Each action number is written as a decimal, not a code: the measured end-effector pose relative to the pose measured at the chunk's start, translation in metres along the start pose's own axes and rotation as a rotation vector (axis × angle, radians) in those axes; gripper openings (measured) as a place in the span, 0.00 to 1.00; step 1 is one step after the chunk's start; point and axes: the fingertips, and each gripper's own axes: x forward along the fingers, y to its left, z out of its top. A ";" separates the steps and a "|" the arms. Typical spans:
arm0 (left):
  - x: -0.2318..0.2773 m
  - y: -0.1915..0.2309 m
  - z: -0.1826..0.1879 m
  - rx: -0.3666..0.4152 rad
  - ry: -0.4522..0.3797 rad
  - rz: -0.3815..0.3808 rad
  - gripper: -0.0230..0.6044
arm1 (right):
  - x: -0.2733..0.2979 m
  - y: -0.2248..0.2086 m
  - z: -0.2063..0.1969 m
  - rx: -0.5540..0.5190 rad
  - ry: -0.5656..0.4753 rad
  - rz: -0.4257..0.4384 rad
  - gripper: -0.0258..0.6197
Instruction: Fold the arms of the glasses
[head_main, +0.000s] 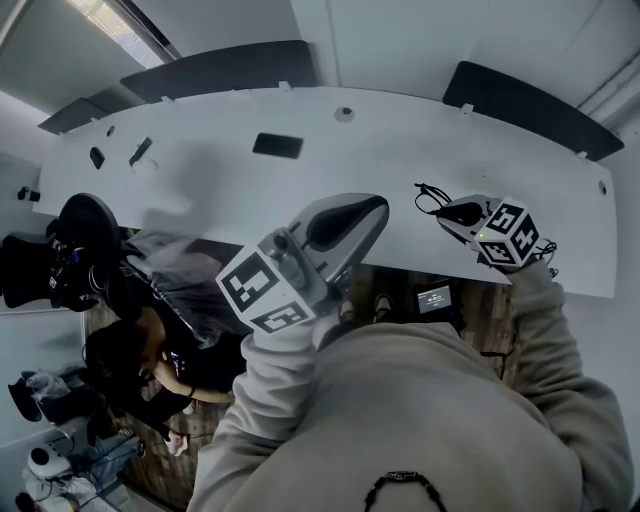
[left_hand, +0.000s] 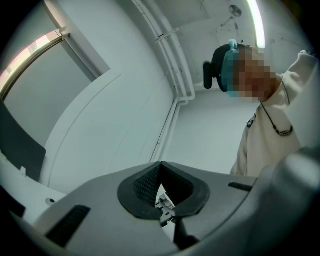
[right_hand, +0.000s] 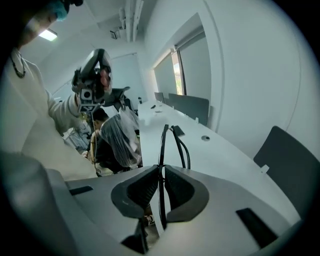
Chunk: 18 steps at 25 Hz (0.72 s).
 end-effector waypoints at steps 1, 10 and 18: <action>-0.002 0.002 0.000 -0.002 -0.003 0.006 0.05 | 0.007 -0.004 -0.008 -0.001 0.025 -0.004 0.13; -0.006 0.017 -0.001 0.001 -0.011 0.061 0.05 | 0.065 -0.043 -0.081 -0.104 0.273 -0.040 0.13; -0.016 0.024 -0.002 0.011 0.005 0.105 0.05 | 0.129 -0.065 -0.141 -0.061 0.365 -0.012 0.13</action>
